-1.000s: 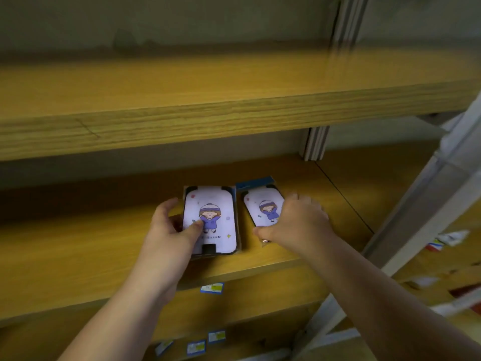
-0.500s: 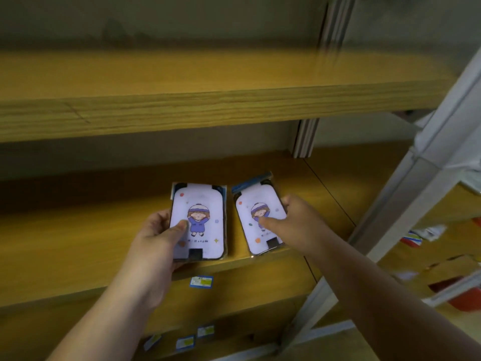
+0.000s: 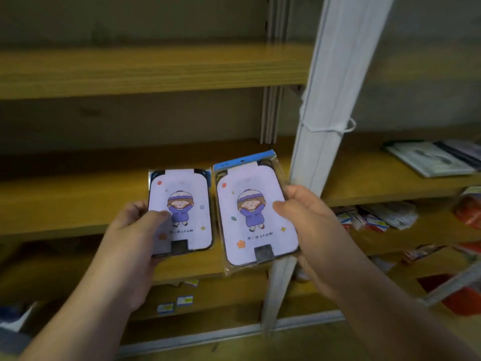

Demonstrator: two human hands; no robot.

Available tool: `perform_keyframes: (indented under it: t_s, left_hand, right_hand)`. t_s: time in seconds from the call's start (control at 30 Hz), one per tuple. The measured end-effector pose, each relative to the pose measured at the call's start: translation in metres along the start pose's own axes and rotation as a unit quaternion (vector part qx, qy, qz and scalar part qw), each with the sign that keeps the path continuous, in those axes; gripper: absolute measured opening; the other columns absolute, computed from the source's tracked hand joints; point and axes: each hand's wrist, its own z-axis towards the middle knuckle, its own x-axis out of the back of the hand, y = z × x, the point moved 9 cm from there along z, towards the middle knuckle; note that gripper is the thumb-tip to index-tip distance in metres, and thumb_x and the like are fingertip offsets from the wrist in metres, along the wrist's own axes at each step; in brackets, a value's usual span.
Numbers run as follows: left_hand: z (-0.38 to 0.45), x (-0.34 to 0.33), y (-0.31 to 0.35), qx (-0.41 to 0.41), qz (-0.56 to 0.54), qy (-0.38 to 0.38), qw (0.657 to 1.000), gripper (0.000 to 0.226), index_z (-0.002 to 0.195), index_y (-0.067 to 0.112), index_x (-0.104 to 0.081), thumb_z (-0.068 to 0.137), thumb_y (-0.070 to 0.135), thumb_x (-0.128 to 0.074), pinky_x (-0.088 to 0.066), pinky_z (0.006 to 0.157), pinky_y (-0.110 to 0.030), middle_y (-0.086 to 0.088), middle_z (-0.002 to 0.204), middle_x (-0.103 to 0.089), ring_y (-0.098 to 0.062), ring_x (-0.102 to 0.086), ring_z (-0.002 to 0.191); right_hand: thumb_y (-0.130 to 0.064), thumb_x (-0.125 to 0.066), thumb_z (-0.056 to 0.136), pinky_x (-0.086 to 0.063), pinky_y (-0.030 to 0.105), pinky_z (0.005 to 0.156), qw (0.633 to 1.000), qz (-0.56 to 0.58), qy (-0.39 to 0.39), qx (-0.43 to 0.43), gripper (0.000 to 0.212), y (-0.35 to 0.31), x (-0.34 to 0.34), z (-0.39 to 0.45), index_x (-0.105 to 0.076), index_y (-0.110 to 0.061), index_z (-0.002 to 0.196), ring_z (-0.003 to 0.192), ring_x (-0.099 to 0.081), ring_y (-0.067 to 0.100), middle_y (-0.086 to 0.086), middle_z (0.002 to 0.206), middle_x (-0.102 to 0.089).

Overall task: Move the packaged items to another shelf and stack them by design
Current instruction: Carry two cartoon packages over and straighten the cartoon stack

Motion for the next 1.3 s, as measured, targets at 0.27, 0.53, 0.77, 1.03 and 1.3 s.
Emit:
perform_keyframes:
  t_s: [0.27, 0.53, 0.77, 1.03, 1.3]
  left_hand:
    - [-0.114, -0.110, -0.031, -0.010, -0.018, -0.046, 0.999, 0.022, 0.082, 0.031, -0.072, 0.089, 0.012, -0.065, -0.055, 0.045, -0.026, 0.001, 0.079, -0.079, -0.015, -0.077, 0.069]
    - [-0.172, -0.235, -0.057, 0.004, -0.008, -0.112, 0.994, 0.021, 0.106, 0.020, -0.065, 0.092, 0.006, -0.059, -0.057, 0.048, -0.029, -0.004, 0.086, -0.080, -0.021, -0.077, 0.072]
    - [-0.178, -0.333, -0.078, 0.030, 0.004, -0.177, 0.984, 0.026, 0.117, 0.019, -0.061, 0.094, 0.007, -0.059, -0.060, 0.054, -0.030, -0.001, 0.089, -0.080, -0.019, -0.077, 0.078]
    - [-0.156, -0.458, -0.103, 0.069, 0.013, -0.272, 0.960, 0.024, 0.118, 0.020, -0.058, 0.096, 0.010, -0.058, -0.052, 0.085, -0.057, -0.011, 0.090, -0.080, -0.028, -0.077, 0.075]
    - [-0.085, -0.582, -0.113, 0.083, 0.033, -0.289, 0.953, 0.029, 0.123, 0.019, -0.058, 0.097, 0.007, -0.058, -0.061, 0.080, -0.049, -0.008, 0.101, -0.080, -0.027, -0.077, 0.091]
  right_hand:
    - [-0.021, -0.051, 0.101, -0.060, 0.035, 0.055, 0.998, 0.061, 0.006, 0.025, 0.029, 0.000, 0.129, -0.084, -0.072, -0.036, 0.088, 0.080, -0.078, 0.022, 0.003, 0.088, -0.080]
    - [-0.019, -0.053, 0.101, -0.053, 0.063, 0.094, 0.989, 0.108, 0.098, 0.001, 0.018, 0.009, 0.257, -0.125, -0.067, -0.020, 0.111, 0.088, -0.077, 0.025, 0.006, 0.093, -0.080]
    - [-0.019, -0.055, 0.100, -0.062, 0.043, 0.076, 0.979, 0.142, 0.147, 0.024, 0.020, 0.014, 0.352, -0.135, -0.066, -0.014, 0.117, 0.095, -0.076, 0.025, 0.008, 0.104, -0.079]
    - [-0.017, -0.062, 0.096, -0.061, 0.031, 0.061, 0.960, 0.156, 0.232, 0.031, 0.014, 0.020, 0.458, -0.105, -0.076, -0.019, 0.095, 0.086, -0.077, 0.023, 0.007, 0.094, -0.080]
    - [-0.016, -0.061, 0.095, -0.061, 0.030, 0.064, 0.952, 0.168, 0.252, 0.034, 0.018, 0.001, 0.554, -0.025, -0.073, -0.012, 0.108, 0.093, -0.076, 0.029, 0.012, 0.101, -0.079]
